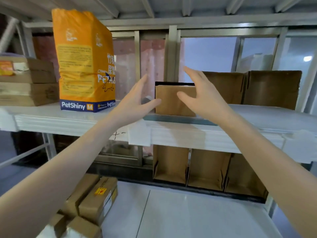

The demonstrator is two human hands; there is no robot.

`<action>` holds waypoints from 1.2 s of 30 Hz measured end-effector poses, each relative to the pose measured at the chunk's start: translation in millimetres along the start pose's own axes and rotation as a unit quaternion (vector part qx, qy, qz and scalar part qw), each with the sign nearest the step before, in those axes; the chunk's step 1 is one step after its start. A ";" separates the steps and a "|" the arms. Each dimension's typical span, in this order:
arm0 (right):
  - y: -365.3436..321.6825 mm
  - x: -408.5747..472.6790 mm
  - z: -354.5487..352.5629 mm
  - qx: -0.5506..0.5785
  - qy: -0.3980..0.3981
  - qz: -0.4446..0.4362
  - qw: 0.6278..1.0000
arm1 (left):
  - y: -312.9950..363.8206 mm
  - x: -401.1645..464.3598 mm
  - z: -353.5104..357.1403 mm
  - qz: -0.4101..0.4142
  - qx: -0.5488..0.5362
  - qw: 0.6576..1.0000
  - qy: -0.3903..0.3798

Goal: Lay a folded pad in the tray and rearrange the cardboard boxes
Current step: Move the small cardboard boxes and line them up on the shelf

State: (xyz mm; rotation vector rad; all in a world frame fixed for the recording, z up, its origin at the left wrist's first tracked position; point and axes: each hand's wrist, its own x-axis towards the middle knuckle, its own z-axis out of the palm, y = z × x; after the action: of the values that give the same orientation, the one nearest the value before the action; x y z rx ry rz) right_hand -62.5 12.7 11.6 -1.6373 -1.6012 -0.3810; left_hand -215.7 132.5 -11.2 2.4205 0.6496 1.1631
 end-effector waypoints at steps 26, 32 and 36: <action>-91.5 -92.5 231.7 0.129 -0.260 -0.159 0.944 | -167.2 -219.2 -89.4 -0.200 0.061 0.978 0.003; -64.4 -105.1 321.0 0.166 -0.339 0.022 0.926 | -258.9 -238.9 -52.0 -0.280 0.039 0.955 -0.092; -43.5 -116.1 378.5 0.175 -0.374 0.128 0.902 | -317.2 -244.3 -24.9 -0.329 0.018 0.930 -0.162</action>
State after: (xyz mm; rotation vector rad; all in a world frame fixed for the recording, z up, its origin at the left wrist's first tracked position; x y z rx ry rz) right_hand -238.5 193.8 -296.5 -1.7671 -1.8014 0.7274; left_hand -447.0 261.7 -312.5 2.0770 1.2396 0.4674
